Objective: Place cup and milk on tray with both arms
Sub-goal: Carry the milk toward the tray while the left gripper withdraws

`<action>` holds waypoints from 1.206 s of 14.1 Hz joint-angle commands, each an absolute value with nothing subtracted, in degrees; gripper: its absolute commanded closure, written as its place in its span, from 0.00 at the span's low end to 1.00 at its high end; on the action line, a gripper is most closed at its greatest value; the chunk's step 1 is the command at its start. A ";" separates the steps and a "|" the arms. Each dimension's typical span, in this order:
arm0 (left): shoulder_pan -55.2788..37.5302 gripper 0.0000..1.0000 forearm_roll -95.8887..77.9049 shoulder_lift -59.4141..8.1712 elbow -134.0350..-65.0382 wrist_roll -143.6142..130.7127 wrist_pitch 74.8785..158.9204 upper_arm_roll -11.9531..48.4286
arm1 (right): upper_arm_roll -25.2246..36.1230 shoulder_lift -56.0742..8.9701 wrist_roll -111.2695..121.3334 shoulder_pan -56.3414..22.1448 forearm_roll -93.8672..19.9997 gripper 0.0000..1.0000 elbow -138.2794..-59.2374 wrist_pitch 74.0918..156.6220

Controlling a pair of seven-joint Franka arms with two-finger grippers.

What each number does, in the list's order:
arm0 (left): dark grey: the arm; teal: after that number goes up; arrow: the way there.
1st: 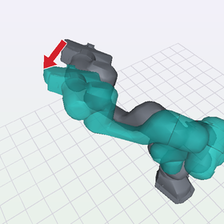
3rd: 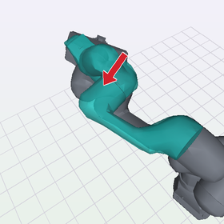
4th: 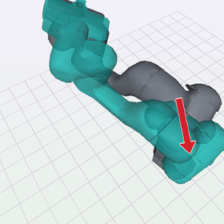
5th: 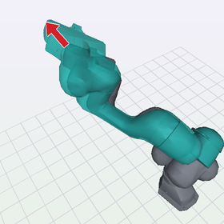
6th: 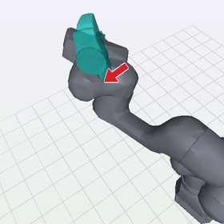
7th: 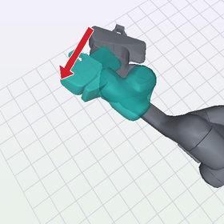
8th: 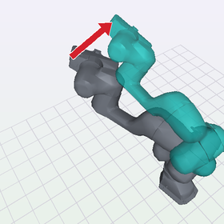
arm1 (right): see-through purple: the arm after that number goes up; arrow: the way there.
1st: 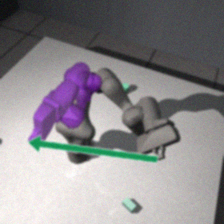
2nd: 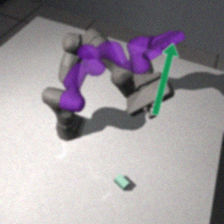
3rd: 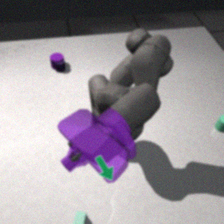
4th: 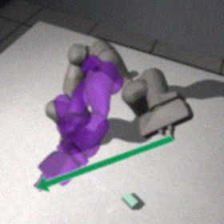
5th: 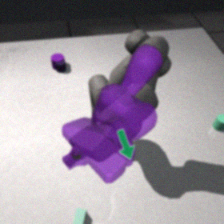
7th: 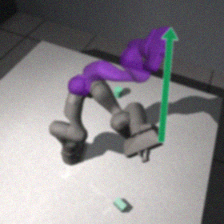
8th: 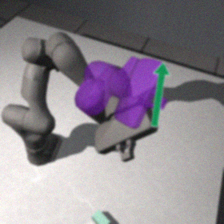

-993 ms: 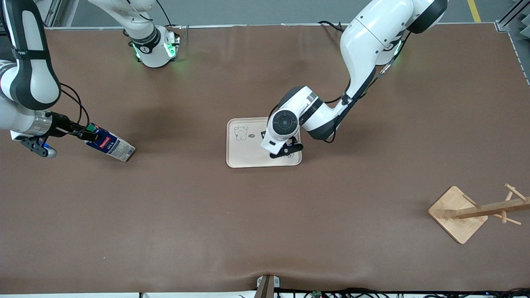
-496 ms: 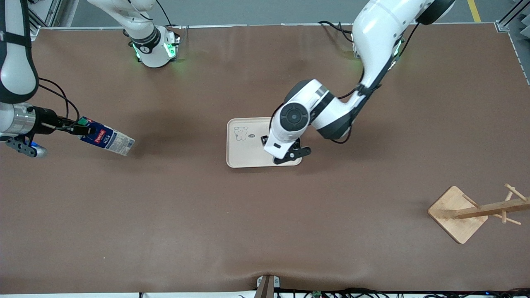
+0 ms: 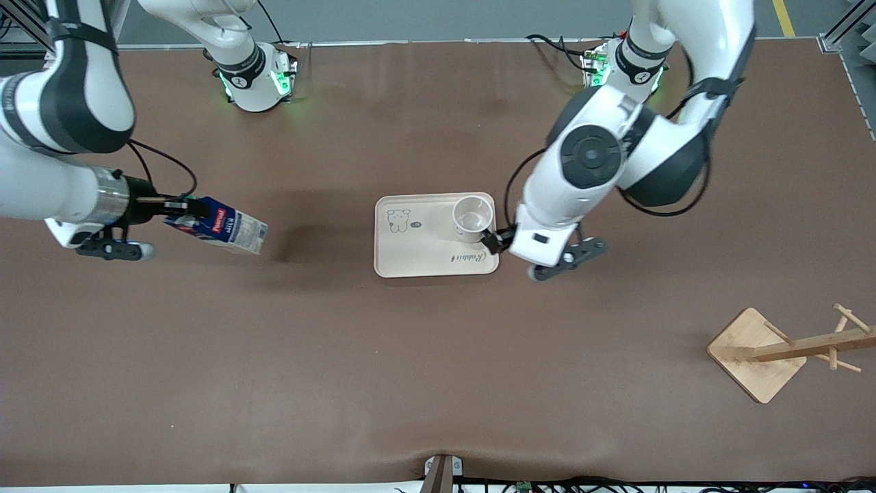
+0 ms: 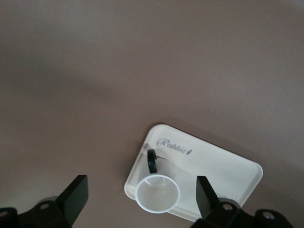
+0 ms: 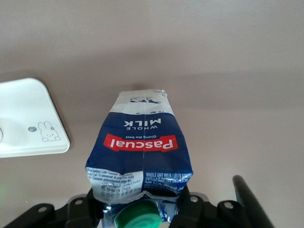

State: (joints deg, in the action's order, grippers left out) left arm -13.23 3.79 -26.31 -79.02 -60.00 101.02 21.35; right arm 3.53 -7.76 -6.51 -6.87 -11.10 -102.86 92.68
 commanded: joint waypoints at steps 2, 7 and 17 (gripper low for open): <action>-7.05 0.00 8.17 -21.37 -79.63 -52.68 96.52 21.53 | 4.04 -11.93 -18.23 -17.63 -11.60 0.75 -97.67 92.02; 2.44 0.00 8.00 -15.48 -79.63 -38.26 91.86 21.71 | 3.96 -25.55 -38.99 -33.11 -12.04 0.75 -82.56 92.72; 12.92 0.00 6.68 -8.80 -80.16 -18.64 84.03 21.62 | 4.04 -33.93 -42.36 -41.57 -12.57 0.75 -78.75 99.23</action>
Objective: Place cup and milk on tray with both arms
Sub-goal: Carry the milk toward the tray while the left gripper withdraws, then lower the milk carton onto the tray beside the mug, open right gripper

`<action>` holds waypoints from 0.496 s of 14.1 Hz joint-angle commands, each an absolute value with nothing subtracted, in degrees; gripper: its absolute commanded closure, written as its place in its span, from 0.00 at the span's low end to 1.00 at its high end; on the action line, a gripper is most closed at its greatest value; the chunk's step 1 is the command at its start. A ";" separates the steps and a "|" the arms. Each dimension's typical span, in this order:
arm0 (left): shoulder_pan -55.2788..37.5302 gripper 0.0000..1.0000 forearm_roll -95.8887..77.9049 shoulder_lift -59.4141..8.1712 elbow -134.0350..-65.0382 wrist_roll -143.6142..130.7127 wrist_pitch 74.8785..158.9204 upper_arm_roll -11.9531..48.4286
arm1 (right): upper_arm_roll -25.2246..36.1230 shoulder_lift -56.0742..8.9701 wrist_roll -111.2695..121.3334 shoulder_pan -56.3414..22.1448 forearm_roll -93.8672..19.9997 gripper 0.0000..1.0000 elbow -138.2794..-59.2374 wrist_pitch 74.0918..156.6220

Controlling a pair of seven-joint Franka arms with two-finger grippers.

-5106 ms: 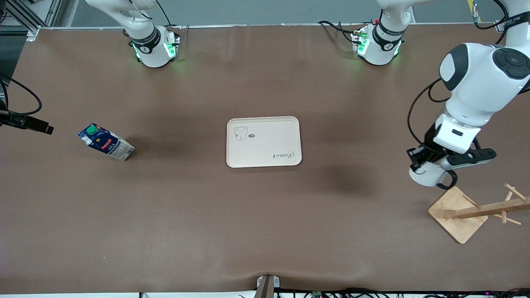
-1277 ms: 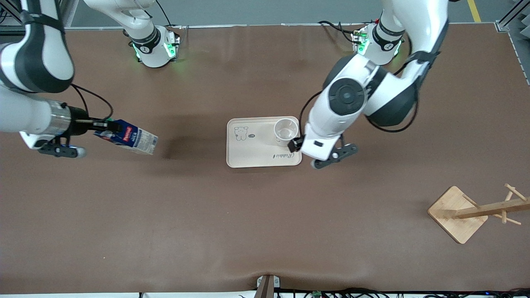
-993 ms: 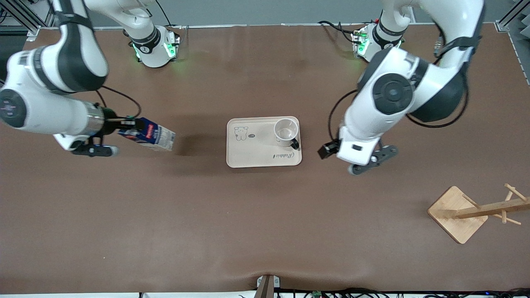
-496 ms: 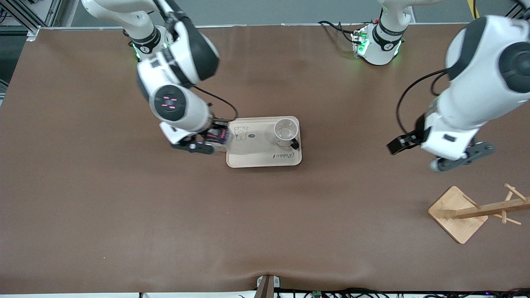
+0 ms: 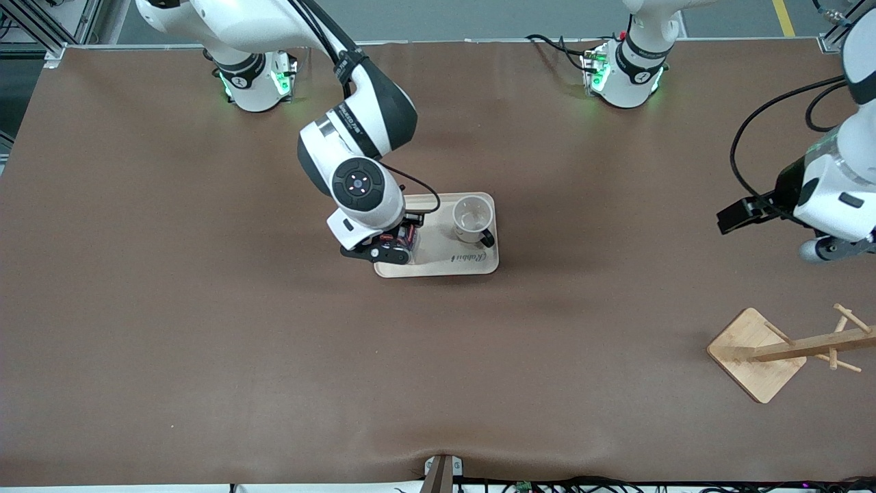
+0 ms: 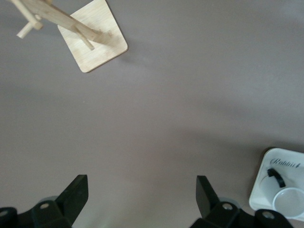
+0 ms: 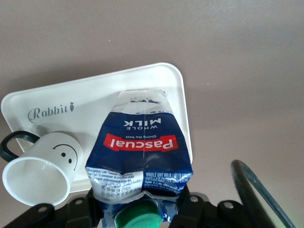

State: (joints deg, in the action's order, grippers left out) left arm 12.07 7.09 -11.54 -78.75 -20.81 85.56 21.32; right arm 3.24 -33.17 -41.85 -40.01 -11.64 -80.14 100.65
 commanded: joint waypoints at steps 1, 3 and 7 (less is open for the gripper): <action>12.92 0.00 6.68 -8.27 -80.42 -18.11 83.94 21.62 | 4.04 -33.84 -42.36 -42.01 -12.57 0.75 -79.62 99.32; 13.01 0.00 7.12 -7.47 -81.21 -16.36 84.02 21.62 | 4.04 -33.58 -41.58 -42.36 -12.39 0.75 -80.59 98.36; 12.92 0.00 7.38 -5.11 -83.92 -16.08 84.90 21.71 | 4.04 -33.75 -40.96 -42.63 -11.95 0.64 -80.95 97.64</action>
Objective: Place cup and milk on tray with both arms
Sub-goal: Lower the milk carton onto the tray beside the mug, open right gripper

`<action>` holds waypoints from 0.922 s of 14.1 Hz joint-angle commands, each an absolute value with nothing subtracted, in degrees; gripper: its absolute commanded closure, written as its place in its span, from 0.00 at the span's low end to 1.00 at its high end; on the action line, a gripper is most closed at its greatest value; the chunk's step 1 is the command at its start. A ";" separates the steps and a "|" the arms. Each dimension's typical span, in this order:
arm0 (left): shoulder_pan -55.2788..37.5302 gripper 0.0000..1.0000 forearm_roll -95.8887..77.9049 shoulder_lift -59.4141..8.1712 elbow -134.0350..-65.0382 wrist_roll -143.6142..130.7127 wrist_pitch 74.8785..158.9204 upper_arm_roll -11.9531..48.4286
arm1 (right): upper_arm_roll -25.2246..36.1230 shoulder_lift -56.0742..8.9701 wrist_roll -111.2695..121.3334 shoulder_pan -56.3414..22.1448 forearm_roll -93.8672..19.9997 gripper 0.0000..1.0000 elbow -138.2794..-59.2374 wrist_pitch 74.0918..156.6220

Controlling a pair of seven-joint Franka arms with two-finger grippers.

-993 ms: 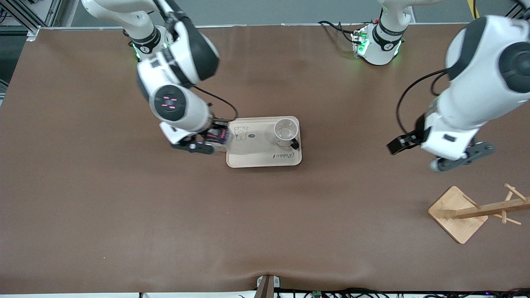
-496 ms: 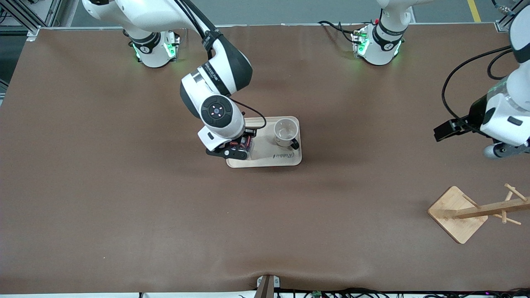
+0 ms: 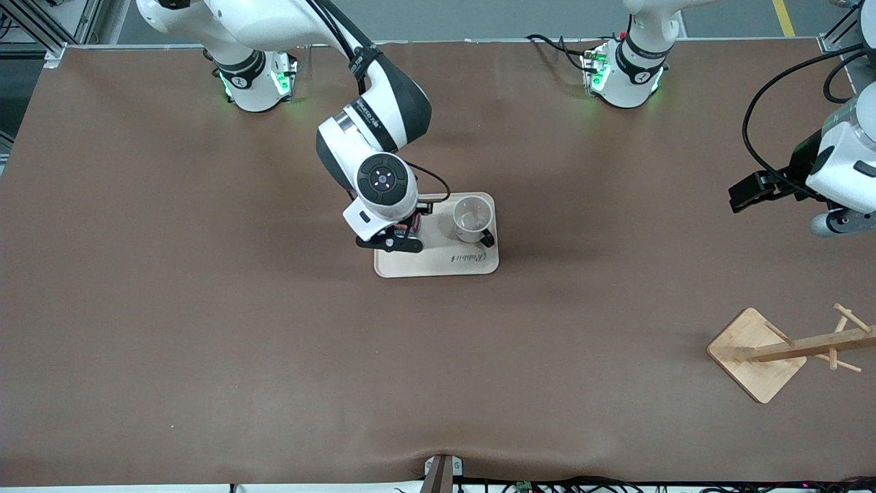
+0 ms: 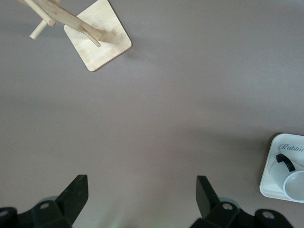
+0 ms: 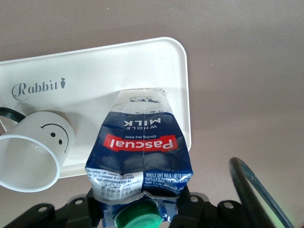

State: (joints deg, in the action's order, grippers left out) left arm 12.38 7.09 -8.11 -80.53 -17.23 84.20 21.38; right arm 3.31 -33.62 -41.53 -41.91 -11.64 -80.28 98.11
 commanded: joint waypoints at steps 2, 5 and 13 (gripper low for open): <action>12.92 0.00 7.47 -4.05 -86.04 -15.82 86.83 22.06 | 4.13 -33.75 -40.96 -42.63 -11.78 0.30 -80.95 97.82; 13.09 0.00 7.47 -3.17 -87.10 -12.05 88.07 21.97 | 4.04 -33.84 -41.13 -42.63 -11.69 0.00 -80.86 97.74; 13.27 0.00 7.47 -2.37 -88.42 -10.81 88.50 21.97 | 4.22 -32.70 -41.75 -40.61 -12.83 0.00 -78.76 94.50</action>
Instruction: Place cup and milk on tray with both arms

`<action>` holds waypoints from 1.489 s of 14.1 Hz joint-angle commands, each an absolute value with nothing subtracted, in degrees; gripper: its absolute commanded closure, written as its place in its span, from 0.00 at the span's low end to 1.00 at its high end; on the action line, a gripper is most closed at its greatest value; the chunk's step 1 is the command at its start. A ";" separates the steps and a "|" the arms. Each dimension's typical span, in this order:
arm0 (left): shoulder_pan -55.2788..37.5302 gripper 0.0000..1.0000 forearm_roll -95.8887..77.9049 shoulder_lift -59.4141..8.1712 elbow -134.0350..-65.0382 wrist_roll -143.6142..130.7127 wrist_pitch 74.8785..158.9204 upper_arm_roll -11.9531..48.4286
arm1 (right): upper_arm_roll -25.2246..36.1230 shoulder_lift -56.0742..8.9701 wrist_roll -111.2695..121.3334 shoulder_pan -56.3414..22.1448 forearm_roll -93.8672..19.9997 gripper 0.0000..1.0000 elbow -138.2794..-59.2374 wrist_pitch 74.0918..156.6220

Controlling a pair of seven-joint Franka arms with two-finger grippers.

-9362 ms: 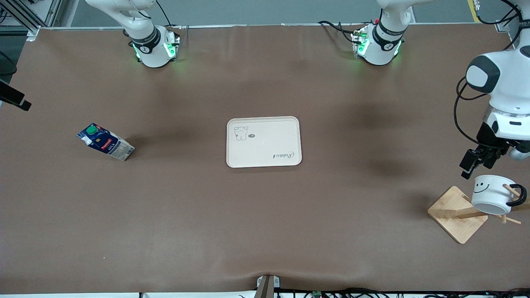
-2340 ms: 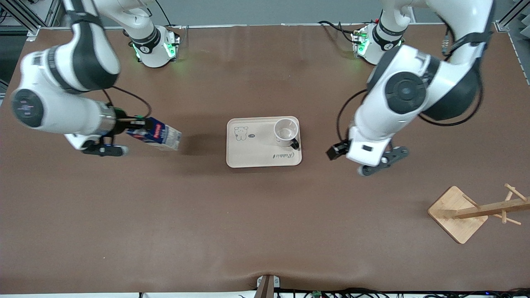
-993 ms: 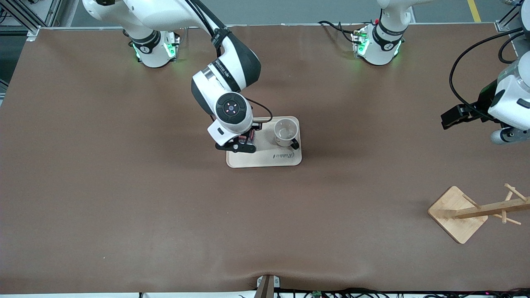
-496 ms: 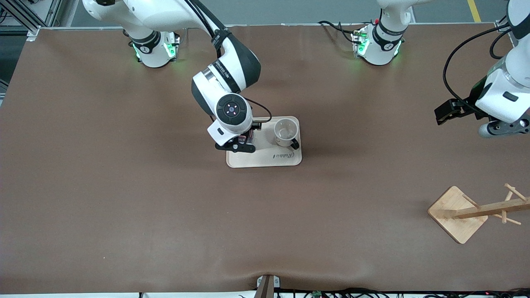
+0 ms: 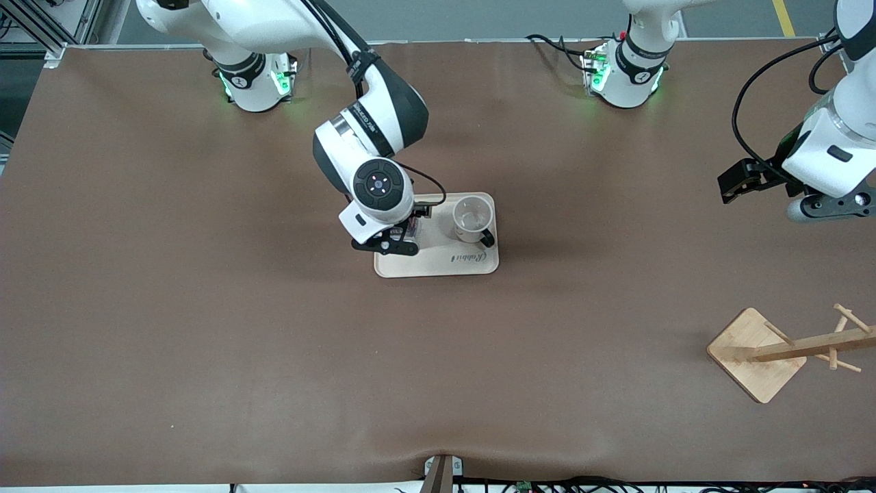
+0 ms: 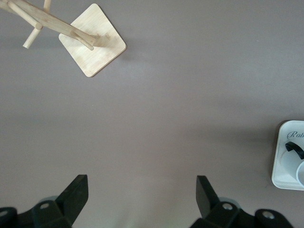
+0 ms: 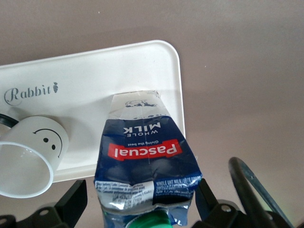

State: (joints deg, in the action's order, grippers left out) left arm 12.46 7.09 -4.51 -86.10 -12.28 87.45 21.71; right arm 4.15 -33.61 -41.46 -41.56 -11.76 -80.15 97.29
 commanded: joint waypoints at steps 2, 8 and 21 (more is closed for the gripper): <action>13.36 0.00 7.38 -2.37 -88.51 -10.81 88.68 21.97 | 4.22 -32.26 -41.75 -39.03 -12.57 0.00 -75.78 88.80; 13.88 0.00 7.38 -1.76 -88.42 -10.81 88.68 21.80 | 3.78 -32.08 -41.57 -34.82 -12.92 0.00 -64.88 76.66; 16.52 0.00 -0.25 4.48 -99.31 -11.16 97.99 21.80 | 4.75 -19.09 -30.43 -11.45 -13.98 0.00 -61.35 71.37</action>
State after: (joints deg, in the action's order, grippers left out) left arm 14.82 2.65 1.78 -96.32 -12.23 96.04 21.57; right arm 5.38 -21.56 -34.33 -15.59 -14.20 -61.06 72.36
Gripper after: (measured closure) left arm 0.000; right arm 0.000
